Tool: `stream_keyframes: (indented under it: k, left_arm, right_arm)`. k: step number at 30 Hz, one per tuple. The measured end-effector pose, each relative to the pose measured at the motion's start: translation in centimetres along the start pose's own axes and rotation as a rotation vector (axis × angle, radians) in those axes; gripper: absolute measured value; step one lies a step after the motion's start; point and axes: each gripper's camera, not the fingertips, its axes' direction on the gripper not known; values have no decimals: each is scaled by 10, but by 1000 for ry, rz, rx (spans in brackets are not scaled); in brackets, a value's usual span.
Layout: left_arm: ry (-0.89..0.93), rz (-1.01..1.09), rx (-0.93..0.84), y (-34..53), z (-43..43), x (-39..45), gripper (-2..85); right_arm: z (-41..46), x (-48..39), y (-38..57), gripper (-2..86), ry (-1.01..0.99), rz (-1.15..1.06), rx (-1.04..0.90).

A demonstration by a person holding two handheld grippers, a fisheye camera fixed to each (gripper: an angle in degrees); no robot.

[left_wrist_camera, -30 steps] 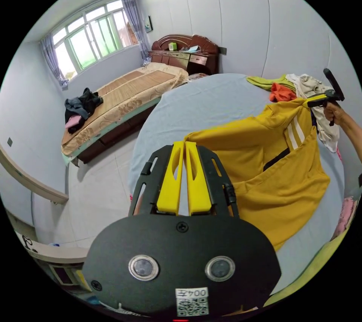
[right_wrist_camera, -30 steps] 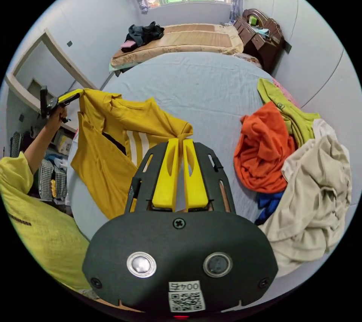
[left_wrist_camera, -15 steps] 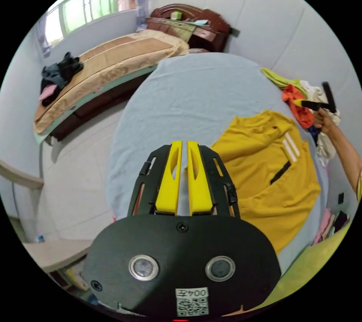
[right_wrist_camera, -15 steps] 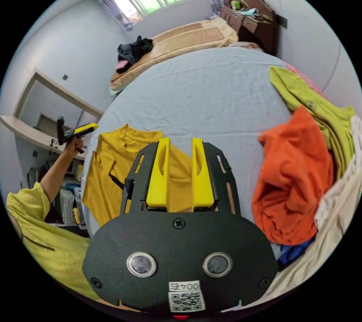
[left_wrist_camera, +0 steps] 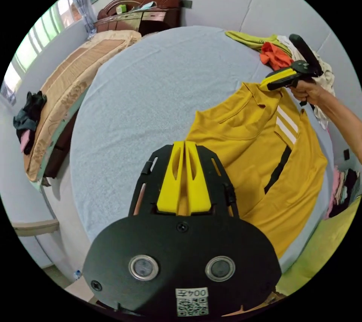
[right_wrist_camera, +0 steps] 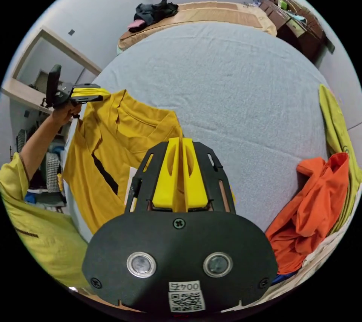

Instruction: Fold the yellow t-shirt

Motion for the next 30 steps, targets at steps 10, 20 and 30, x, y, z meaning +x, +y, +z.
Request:
stream_keyframes:
  k: [10, 20, 30]
  left_arm:
    - [113, -308, 118, 39, -16, -56, 3]
    - [315, -249, 226, 206, -102, -54, 24]
    - [360, -312, 177, 292, -95, -29, 92]
  right_arm:
    - [-52, 32, 30, 6, -78, 251, 210]
    - [-150, 9, 234, 66, -304, 283, 323]
    - [-192, 12, 337, 78, -344, 457, 278]
